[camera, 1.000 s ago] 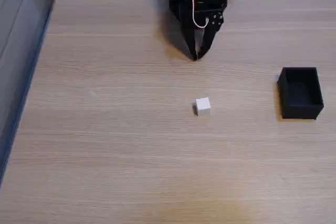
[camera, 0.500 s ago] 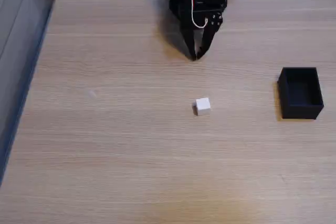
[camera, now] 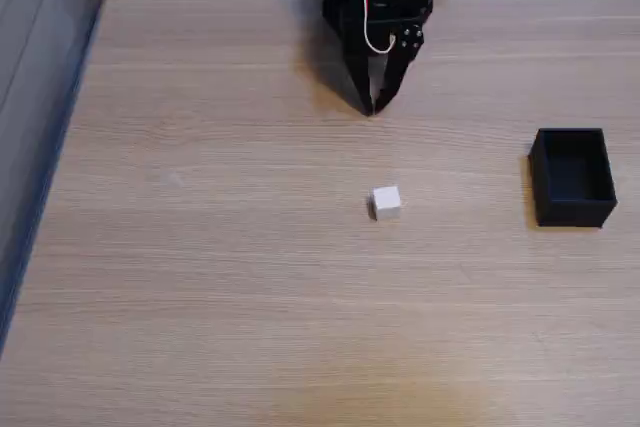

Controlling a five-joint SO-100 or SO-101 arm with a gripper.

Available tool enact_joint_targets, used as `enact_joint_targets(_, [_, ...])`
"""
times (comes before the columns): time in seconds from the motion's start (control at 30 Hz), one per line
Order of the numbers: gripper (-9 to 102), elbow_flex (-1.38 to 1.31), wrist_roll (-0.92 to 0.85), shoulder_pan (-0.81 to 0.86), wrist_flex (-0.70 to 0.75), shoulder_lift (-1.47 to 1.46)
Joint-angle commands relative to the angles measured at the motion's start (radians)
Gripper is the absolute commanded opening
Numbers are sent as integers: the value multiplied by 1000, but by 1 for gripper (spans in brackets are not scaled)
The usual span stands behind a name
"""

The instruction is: Pick a white block and place it in the black box.

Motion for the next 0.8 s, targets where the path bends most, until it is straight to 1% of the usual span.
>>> enact_joint_targets(0.0, [0, 14, -6, 6, 6, 6])
enact_joint_targets(0.23, [0, -12, -20, 17, 3, -28])
enact_joint_targets(0.4, [0, -49, -26, 11, -51, -94])
enact_joint_targets(0.6, [0, -190, 38, -38, -94, -284])
enact_joint_targets(0.77, [0, -304, 91, -66, -158, -459])
